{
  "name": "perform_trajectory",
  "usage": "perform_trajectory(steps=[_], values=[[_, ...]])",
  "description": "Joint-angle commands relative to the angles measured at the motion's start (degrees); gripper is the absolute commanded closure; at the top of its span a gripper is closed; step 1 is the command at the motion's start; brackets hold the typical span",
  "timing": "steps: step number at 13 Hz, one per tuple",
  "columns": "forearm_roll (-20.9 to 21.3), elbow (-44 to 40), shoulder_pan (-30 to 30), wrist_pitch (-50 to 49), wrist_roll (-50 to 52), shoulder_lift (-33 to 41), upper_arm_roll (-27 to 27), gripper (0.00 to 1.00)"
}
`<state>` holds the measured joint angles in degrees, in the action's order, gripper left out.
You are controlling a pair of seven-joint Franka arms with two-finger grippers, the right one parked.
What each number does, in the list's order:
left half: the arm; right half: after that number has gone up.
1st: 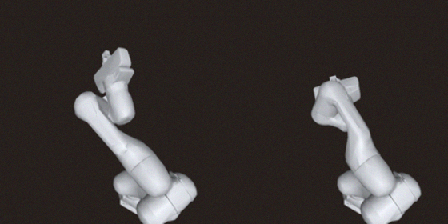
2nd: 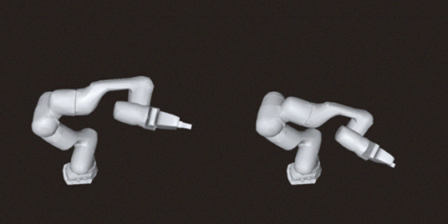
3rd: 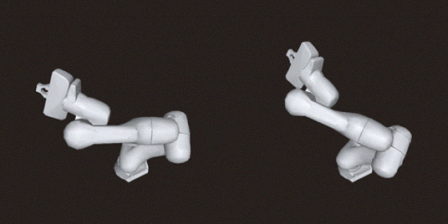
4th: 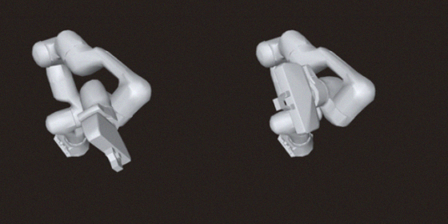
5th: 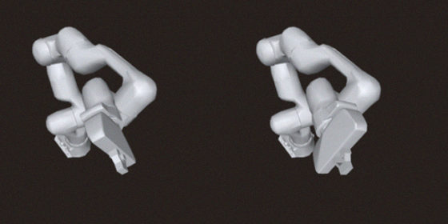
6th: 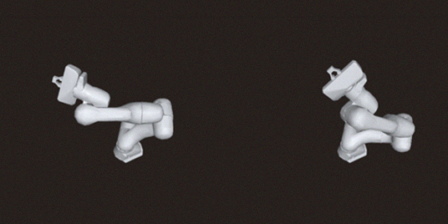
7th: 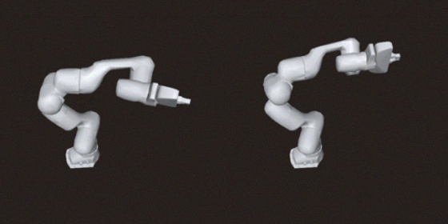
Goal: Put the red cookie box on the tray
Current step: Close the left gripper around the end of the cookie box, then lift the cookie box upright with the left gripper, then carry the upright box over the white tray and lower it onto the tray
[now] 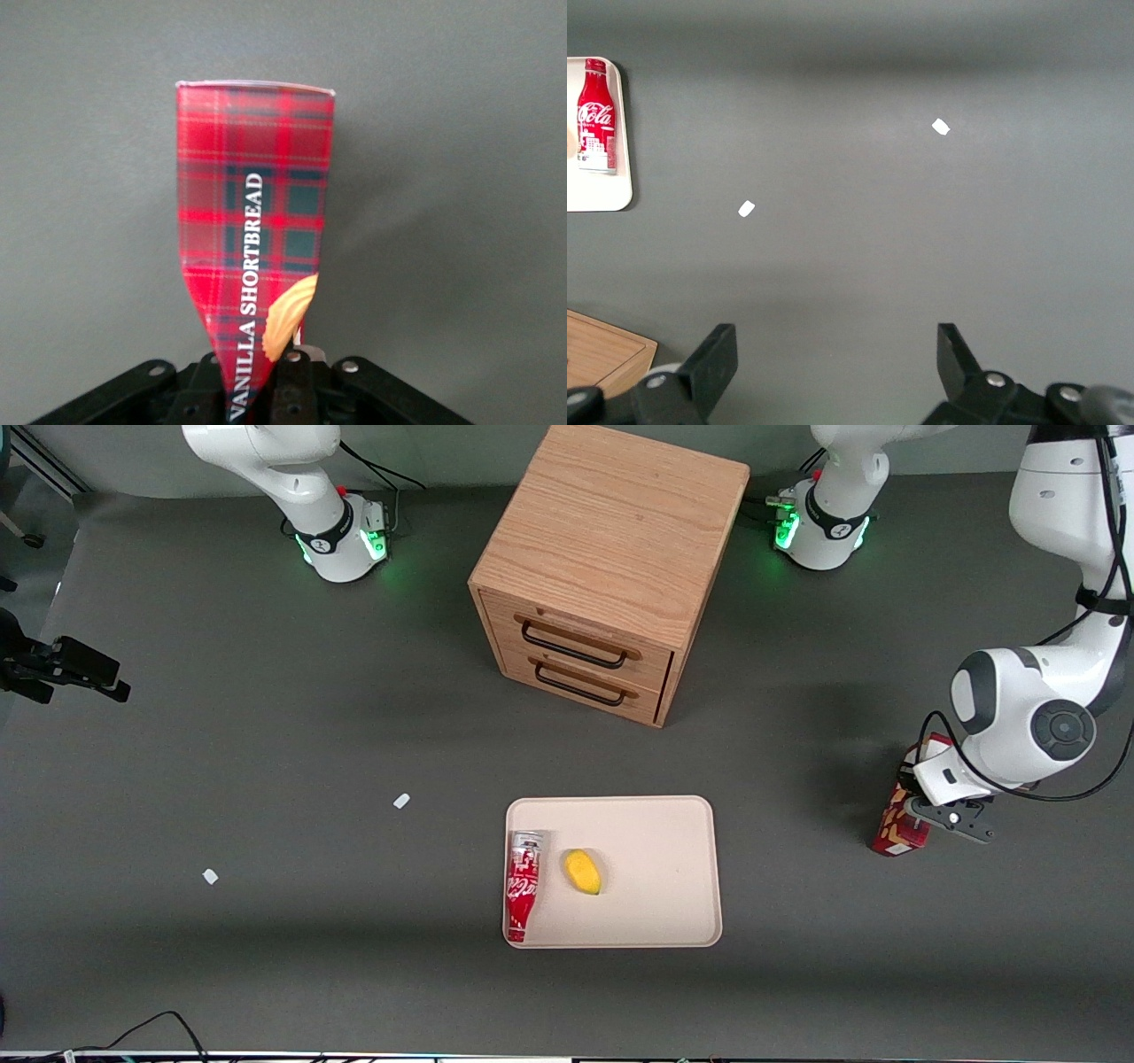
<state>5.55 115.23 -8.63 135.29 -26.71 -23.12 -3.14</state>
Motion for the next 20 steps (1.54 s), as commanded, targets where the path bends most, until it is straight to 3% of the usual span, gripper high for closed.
perform_trajectory(steps=[1, 5, 9, 13, 20], values=[[-4.0, -9.4, 1.0, -17.6, 0.9, 5.1, 0.3, 1.0], [-5.9, -29.3, 5.1, -40.2, 10.9, 5.0, 0.2, 1.0], [-6.6, -46.4, 10.9, -51.5, 24.7, 0.4, -1.6, 1.0], [-9.4, -54.7, 17.3, -47.4, 40.2, -8.2, -3.6, 1.0], [-6.9, -53.9, 25.4, -26.2, 52.3, -22.2, -3.7, 1.0]])
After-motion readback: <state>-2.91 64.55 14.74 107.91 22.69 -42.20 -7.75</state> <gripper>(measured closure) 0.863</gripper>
